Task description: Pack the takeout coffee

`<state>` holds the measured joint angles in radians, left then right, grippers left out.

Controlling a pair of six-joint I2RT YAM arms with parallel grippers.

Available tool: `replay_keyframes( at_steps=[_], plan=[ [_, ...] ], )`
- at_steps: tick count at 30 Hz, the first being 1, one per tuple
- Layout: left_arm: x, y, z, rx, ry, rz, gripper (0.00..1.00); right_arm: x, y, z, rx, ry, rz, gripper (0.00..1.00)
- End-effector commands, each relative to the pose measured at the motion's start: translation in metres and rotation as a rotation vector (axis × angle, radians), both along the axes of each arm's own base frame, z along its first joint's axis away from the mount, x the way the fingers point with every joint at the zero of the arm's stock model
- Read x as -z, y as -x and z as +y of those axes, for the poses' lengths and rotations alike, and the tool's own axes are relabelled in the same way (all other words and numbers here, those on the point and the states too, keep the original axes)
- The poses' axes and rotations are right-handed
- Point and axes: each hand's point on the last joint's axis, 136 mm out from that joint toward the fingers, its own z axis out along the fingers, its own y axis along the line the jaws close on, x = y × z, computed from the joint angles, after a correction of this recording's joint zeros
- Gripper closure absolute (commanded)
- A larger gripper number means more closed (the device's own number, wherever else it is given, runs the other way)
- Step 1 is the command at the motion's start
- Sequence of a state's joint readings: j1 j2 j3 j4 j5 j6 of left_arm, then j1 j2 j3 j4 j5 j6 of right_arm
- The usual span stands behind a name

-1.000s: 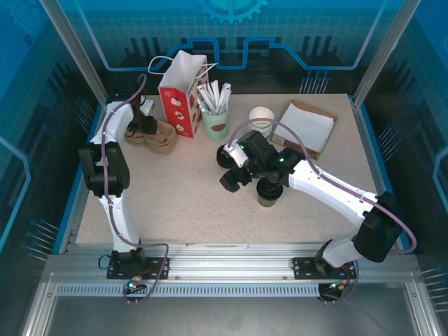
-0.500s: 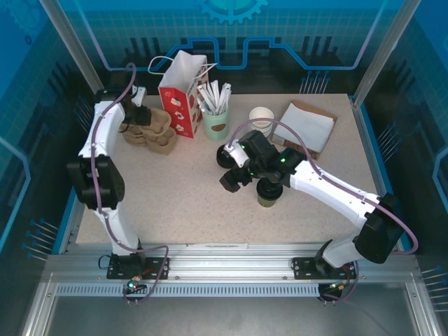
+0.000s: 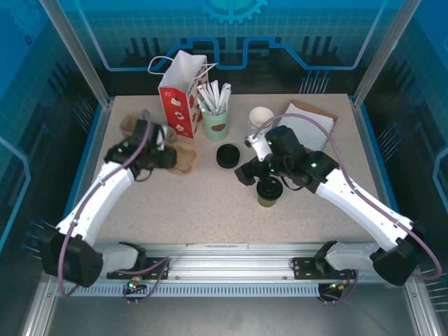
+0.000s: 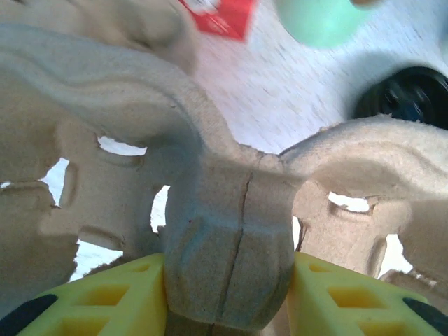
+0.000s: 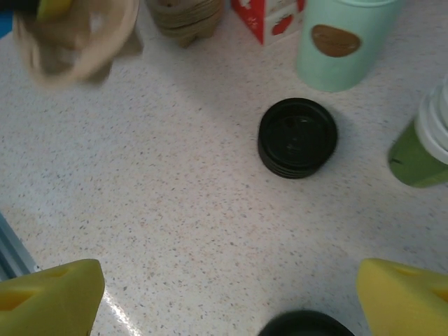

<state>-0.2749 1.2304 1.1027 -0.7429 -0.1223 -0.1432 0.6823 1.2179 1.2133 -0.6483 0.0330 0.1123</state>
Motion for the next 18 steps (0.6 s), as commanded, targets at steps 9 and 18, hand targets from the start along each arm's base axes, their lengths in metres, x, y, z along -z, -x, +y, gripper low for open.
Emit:
replay_keyframes(
  at_steps=[9, 18],
  plan=[
    [0.097, 0.074, -0.133, 0.101, 0.023, 0.138, 0.54, 0.023, 0.010, -0.048, 0.120, 0.017, 0.066, 0.06],
    [0.104, 0.081, -0.188, 0.426, -0.098, 0.132, 0.55, 0.024, 0.010, -0.064, 0.175, 0.029, 0.071, 0.06]
  ],
)
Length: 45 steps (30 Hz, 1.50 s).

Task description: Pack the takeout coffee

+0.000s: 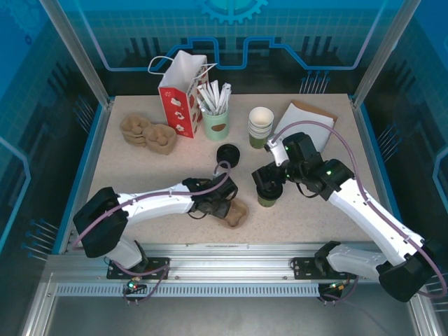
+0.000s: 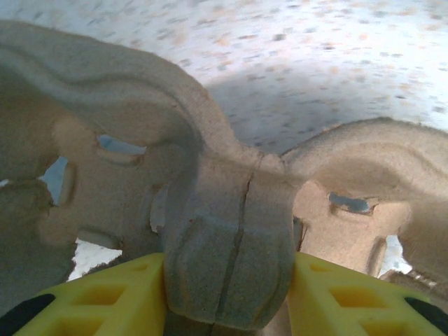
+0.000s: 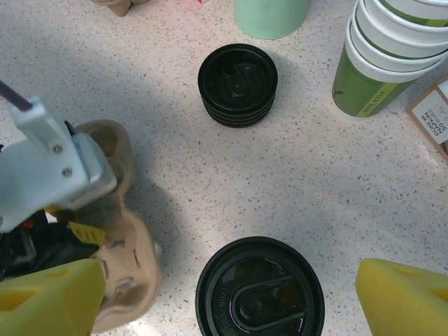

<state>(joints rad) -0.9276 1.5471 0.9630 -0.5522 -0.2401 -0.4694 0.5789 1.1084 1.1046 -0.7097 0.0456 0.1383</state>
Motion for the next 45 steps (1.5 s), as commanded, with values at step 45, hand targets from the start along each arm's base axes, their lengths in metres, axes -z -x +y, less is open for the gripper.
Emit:
replay_keyframes(
  at_steps=[45],
  plan=[
    [-0.024, -0.048, -0.036, 1.155, -0.072, -0.095, 0.30, -0.001, -0.008, -0.062, 0.243, -0.067, 0.055, 0.06]
  ],
)
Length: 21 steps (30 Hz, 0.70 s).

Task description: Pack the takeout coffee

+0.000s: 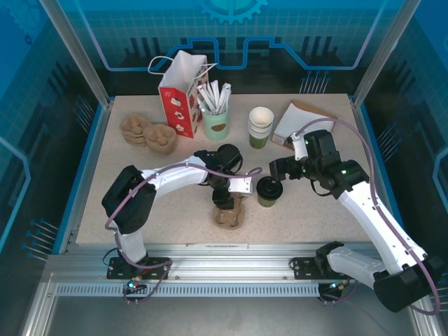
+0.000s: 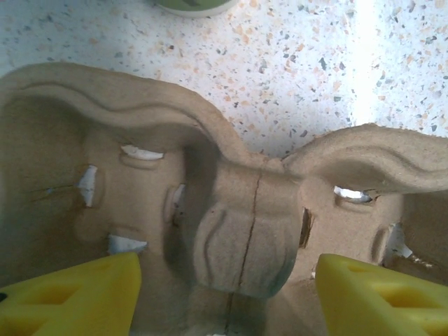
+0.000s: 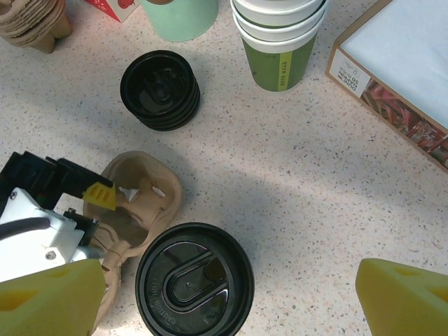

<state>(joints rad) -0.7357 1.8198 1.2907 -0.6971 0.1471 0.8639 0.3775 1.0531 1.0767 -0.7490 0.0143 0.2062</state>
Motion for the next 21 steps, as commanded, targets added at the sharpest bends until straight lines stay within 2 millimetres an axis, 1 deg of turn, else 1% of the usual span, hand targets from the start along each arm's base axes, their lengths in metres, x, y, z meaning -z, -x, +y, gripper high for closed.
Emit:
replay_keyframes(
  at_steps=[1, 3, 5, 7, 8, 9, 10, 12, 15, 17, 21],
  plan=[
    [-0.031, -0.012, 0.002, -0.048, 0.061, -0.052, 0.30, -0.005, 0.005, -0.005, 0.016, -0.016, 0.000, 0.06],
    [-0.057, -0.020, 0.003, -0.128, 0.141, -0.099, 0.29, -0.010, 0.006, -0.004, 0.014, -0.024, -0.013, 0.06],
    [-0.084, -0.036, 0.008, -0.248, 0.240, -0.157, 0.29, -0.016, 0.005, -0.001, 0.004, -0.034, -0.040, 0.06],
    [-0.123, -0.054, 0.020, -0.398, 0.379, -0.222, 0.28, -0.025, 0.005, 0.007, -0.025, -0.050, -0.079, 0.06],
    [-0.145, -0.066, 0.029, -0.486, 0.453, -0.260, 0.27, -0.030, 0.005, 0.013, -0.045, -0.057, -0.102, 0.07],
    [-0.165, -0.078, 0.043, -0.592, 0.515, -0.290, 0.26, -0.034, 0.005, 0.019, -0.062, -0.060, -0.121, 0.06],
    [-0.182, -0.089, 0.055, -0.678, 0.559, -0.318, 0.26, -0.037, 0.004, 0.024, -0.075, -0.058, -0.136, 0.06],
    [-0.216, -0.111, 0.087, -0.858, 0.607, -0.372, 0.25, -0.043, 0.002, 0.035, -0.103, -0.049, -0.157, 0.06],
    [-0.245, -0.143, 0.130, -1.075, 0.596, -0.428, 0.25, -0.044, -0.004, 0.051, -0.137, -0.037, -0.160, 0.06],
    [-0.255, -0.163, 0.149, -1.160, 0.579, -0.449, 0.26, -0.043, -0.006, 0.060, -0.157, -0.026, -0.155, 0.06],
    [-0.261, -0.203, 0.171, -1.235, 0.509, -0.476, 0.27, -0.045, -0.005, 0.074, -0.195, -0.014, -0.158, 0.06]
  ],
)
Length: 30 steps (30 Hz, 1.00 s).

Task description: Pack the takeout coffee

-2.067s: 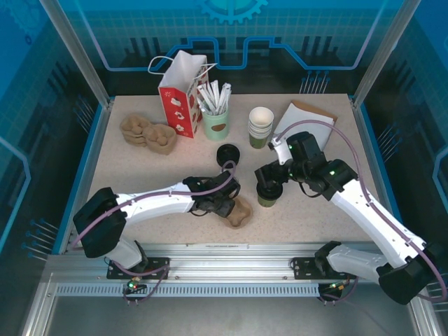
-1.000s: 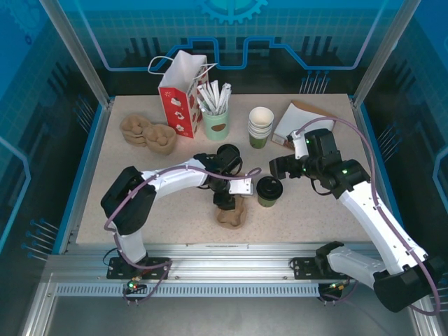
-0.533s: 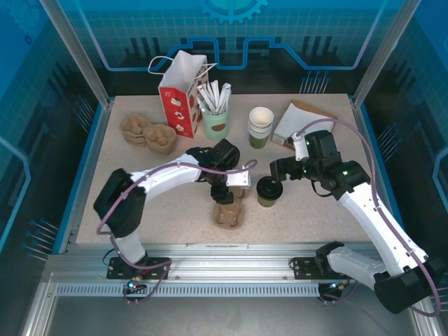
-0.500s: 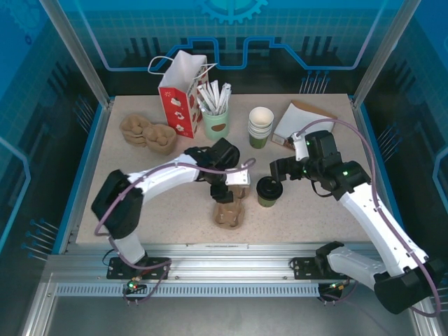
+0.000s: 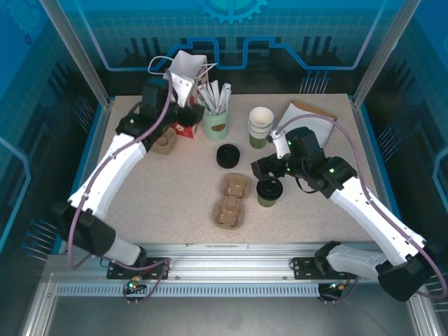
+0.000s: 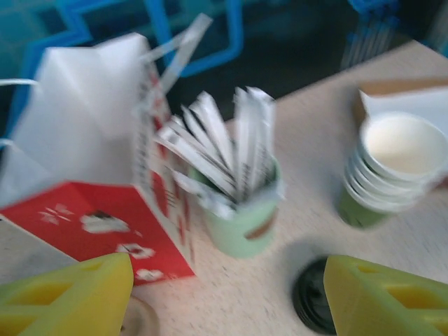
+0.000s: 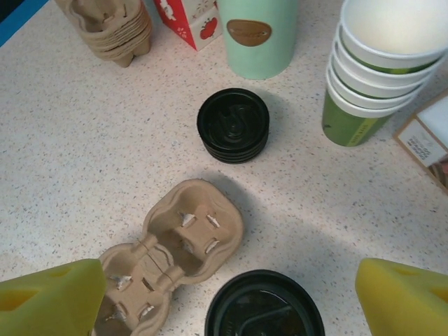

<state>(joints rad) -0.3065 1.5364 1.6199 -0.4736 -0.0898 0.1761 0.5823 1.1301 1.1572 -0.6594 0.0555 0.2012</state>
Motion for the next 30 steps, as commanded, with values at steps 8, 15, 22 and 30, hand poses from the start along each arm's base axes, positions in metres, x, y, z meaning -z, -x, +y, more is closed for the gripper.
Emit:
replay_keyframes(
  at_steps=[8, 15, 22, 30],
  plan=[
    [0.026, -0.079, 0.029, -0.118, -0.073, 0.145, 0.27, -0.013, -0.001, 0.011, -0.023, 0.019, -0.052, 0.06],
    [0.041, -0.119, 0.028, -0.115, -0.105, 0.153, 0.29, -0.008, 0.000, 0.007, -0.009, 0.037, -0.046, 0.06],
    [0.061, -0.145, 0.031, -0.107, -0.159, 0.167, 0.40, -0.004, 0.000, 0.005, 0.000, 0.045, -0.039, 0.06],
    [0.068, -0.162, 0.030, -0.101, -0.164, 0.131, 0.57, 0.003, -0.001, 0.008, -0.004, 0.045, -0.022, 0.06]
  ],
)
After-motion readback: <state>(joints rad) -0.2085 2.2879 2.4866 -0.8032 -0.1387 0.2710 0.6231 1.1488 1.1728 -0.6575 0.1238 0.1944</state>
